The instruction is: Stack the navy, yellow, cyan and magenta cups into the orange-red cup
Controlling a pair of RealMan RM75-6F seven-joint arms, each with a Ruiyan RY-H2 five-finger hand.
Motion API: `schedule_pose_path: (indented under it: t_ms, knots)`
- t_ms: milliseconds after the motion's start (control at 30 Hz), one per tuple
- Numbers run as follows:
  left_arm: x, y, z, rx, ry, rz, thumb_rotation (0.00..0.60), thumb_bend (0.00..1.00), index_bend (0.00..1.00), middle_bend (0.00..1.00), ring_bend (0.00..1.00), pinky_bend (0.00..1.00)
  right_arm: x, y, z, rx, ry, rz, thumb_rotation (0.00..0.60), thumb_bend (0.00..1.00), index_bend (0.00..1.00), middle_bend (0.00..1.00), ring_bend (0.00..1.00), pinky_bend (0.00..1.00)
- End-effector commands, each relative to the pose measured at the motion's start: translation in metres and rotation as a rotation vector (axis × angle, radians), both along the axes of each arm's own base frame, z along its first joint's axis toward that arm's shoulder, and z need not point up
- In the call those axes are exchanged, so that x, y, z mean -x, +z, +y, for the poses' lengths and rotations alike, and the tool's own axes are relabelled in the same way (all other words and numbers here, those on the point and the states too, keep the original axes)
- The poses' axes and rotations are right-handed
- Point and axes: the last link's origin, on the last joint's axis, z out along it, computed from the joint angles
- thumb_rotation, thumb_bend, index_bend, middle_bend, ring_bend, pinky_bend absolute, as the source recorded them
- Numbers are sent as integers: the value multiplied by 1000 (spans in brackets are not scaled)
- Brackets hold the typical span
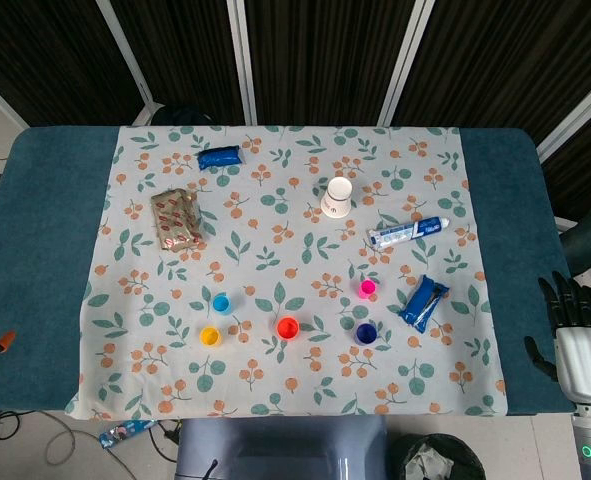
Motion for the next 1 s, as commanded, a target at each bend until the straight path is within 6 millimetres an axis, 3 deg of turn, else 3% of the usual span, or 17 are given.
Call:
schedule_pose_path:
  t_ms: [33, 1000]
  knots:
    - [0, 1, 0, -6, -2, -4, 600, 77, 41, 0, 0, 0, 0, 1, 1, -1, -4, 2, 600, 388, 0, 0, 25, 93]
    - [-1, 3, -1, -3, -18, -23, 600, 77, 38, 0, 0, 0, 1, 1, 0, 5, -31, -41, 600, 388, 0, 0, 25, 93]
